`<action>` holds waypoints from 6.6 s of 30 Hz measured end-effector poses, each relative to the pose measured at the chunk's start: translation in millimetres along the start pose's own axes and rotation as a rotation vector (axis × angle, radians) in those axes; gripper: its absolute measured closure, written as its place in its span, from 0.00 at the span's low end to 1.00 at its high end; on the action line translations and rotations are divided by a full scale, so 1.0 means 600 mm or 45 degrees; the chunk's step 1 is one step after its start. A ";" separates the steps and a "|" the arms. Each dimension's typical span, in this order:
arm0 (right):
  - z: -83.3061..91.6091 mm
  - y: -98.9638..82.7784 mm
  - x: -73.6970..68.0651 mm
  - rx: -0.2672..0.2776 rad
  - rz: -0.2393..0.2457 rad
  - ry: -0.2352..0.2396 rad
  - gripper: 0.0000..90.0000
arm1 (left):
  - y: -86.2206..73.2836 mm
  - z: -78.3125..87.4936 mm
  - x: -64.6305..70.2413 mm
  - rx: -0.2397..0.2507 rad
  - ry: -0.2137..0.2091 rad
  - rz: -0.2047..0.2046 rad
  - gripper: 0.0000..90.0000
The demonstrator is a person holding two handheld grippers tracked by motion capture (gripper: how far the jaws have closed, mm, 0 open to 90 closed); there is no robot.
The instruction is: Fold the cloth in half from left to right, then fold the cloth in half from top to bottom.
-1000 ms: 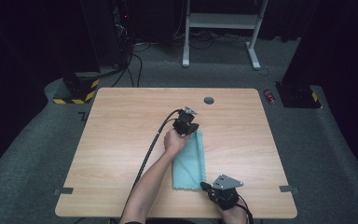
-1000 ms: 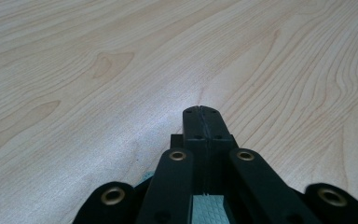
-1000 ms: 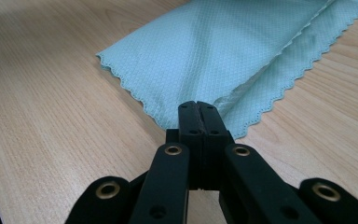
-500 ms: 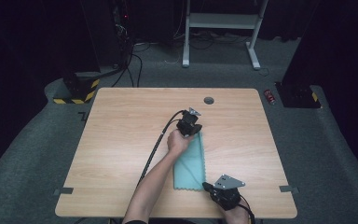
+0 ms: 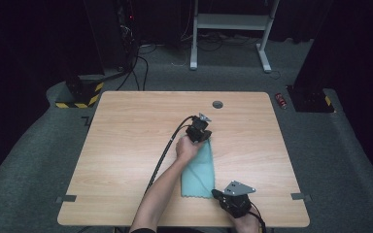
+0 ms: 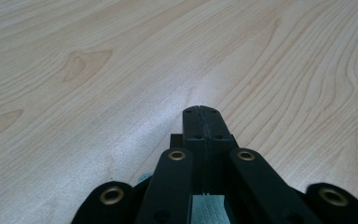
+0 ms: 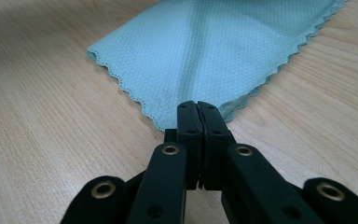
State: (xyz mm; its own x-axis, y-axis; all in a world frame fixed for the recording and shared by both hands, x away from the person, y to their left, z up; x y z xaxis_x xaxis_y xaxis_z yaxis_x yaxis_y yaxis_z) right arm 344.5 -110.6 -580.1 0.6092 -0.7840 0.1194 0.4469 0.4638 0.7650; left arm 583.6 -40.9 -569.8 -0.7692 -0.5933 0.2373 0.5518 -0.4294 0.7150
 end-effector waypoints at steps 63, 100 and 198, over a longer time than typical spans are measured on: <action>-0.035 0.023 -0.001 -0.033 0.059 0.038 0.82 | -0.219 0.191 0.068 0.089 0.081 0.083 0.50; -0.040 0.048 0.064 0.004 -0.058 0.029 0.68 | -0.252 0.239 0.099 0.200 0.038 0.071 0.47; -0.251 0.205 0.210 -0.160 -0.260 -0.102 1.00 | -0.100 0.125 -0.083 0.082 0.086 0.264 1.00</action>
State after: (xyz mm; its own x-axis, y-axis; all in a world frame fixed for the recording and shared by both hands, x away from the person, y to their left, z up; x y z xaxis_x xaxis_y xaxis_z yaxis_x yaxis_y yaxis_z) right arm 575.0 -90.1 -566.3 0.4461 -0.8946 0.0240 0.6362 0.3359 0.6946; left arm 564.3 65.5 -575.1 -0.6172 -0.7093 0.3405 0.6724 -0.2508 0.6964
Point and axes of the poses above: each handheld gripper's, and its own axes: z roughly backward along the jaws, y roughly out of its top, x roughly to its right, the point moved 9 cm from there along -z, roughly forward along the jaws, and after that the axes turned 13 degrees about -y, right-handed, at the moved point
